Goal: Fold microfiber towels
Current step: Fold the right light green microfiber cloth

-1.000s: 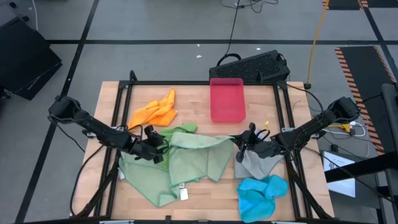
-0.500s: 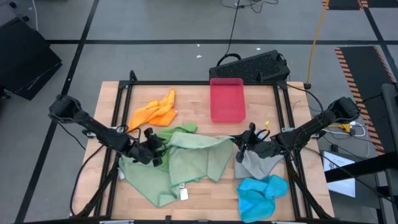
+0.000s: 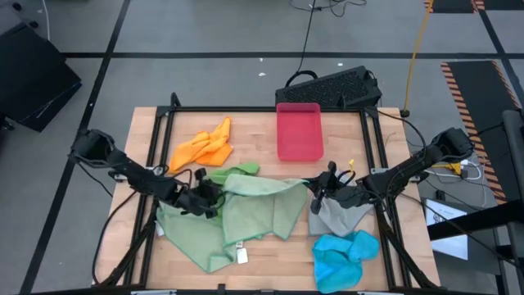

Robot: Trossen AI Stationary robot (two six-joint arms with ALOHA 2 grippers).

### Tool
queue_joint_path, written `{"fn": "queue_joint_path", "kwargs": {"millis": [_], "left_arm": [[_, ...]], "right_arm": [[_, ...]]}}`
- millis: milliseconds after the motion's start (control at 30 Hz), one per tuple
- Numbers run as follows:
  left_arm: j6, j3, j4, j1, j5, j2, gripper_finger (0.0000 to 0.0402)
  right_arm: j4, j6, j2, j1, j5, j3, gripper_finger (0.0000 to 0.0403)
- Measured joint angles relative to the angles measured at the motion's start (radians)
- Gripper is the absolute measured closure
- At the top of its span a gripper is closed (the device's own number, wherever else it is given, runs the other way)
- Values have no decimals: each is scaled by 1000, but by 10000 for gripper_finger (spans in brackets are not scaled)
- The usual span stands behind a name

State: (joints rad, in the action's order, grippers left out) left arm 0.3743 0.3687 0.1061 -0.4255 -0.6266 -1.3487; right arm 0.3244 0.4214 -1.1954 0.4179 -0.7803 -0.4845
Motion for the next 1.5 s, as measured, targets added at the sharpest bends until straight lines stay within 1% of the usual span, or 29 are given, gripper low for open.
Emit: {"fn": "queue_joint_path", "kwargs": {"millis": [133, 167, 333, 500, 567, 733, 800, 833, 967, 1100, 1233, 1333, 1400, 1433, 1500], "left_arm": [[-78, 6, 24, 0, 34, 17, 380], [-80, 14, 18, 0, 36, 23, 390], [-115, 74, -52, -13, 23, 89, 392], [-159, 138, -162, -28, -40, 157, 396], [-168, 163, -220, -29, -63, 176, 395], [-174, 228, -372, -29, -68, 218, 398], [-186, 256, -435, -29, -40, 232, 396], [-196, 271, -458, -30, -22, 238, 396], [-274, 334, -556, -39, 88, 268, 398], [-283, 362, -580, -41, 190, 301, 395], [-284, 362, -634, -53, 201, 314, 393], [-321, 362, -705, -58, 209, 316, 398], [-369, 361, -747, -58, 201, 322, 398], [-392, 361, -760, -57, 172, 327, 396], [-449, 361, -773, -45, 74, 334, 391]], "right_arm": [[0, -2, 0, 0, -1, 0, 401], [0, 0, 0, 0, 0, 0, 401], [1, 2, 0, 0, 0, 0, 401], [7, 2, 0, 0, 0, 0, 401], [7, -4, 0, 0, -1, 0, 401], [7, -17, 0, 0, -2, 0, 401], [7, -18, 0, 1, 3, 0, 401], [7, -18, 1, 2, 21, 0, 401], [7, -22, 23, 3, 81, 0, 401], [7, -18, 38, 3, 109, 0, 401], [3, -18, 39, 3, 132, 0, 401], [-2, -24, 43, 2, 146, 0, 401], [3, -45, 57, -4, 153, 0, 401], [9, -61, 65, -11, 141, 0, 401], [9, -98, 83, -26, 65, 0, 401]]}}
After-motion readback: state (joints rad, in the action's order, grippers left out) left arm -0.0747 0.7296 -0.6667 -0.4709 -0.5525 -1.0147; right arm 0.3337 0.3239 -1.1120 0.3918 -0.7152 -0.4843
